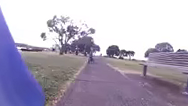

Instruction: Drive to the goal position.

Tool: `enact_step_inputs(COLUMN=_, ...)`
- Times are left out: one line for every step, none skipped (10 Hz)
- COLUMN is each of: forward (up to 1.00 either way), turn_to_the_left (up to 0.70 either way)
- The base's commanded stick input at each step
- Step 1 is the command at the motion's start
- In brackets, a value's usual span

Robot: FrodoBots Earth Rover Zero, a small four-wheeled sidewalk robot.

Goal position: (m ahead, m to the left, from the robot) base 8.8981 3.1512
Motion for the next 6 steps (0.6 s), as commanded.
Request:
enact_step_inputs(forward=0.70, turn_to_the_left=0.00)
enact_step_inputs(forward=0.70, turn_to_the_left=0.00)
enact_step_inputs(forward=0.70, turn_to_the_left=0.00)
enact_step_inputs(forward=0.70, turn_to_the_left=0.00)
enact_step_inputs(forward=0.70, turn_to_the_left=0.00)
enact_step_inputs(forward=0.70, turn_to_the_left=0.00)
